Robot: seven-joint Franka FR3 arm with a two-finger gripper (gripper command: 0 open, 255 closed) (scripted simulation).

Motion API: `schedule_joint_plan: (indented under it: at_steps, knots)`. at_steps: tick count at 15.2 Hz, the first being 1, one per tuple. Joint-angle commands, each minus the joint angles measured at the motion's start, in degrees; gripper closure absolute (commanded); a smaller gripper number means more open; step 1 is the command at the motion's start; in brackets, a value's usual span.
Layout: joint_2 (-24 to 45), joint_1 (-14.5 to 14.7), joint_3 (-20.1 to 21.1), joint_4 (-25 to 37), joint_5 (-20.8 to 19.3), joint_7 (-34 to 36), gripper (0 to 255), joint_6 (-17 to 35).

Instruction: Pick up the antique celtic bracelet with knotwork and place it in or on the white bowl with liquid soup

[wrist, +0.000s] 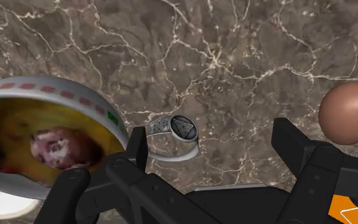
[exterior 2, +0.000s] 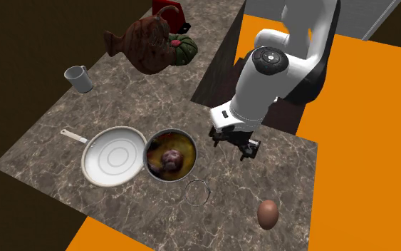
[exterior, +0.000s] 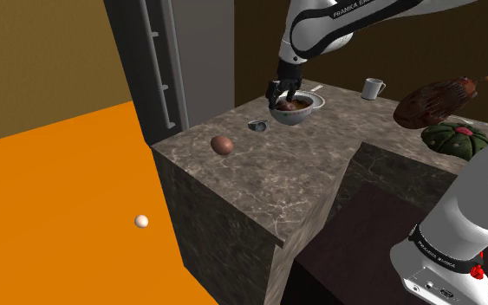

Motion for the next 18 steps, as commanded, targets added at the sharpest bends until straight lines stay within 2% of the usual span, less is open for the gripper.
schedule_joint_plan:
  at_steps: [1,7,12,18]
  knots:
    - [4.0,-0.1,0.0,2.2,-0.2,-0.2,0,1.7]
    - [17.3,0.0,0.0,11.7,-0.9,-0.4,0,5.0]
    - [28.7,0.3,-0.1,21.9,-1.3,-0.6,0,5.9]
    - [31.5,0.4,-0.2,22.1,-1.5,-0.5,0,8.5]
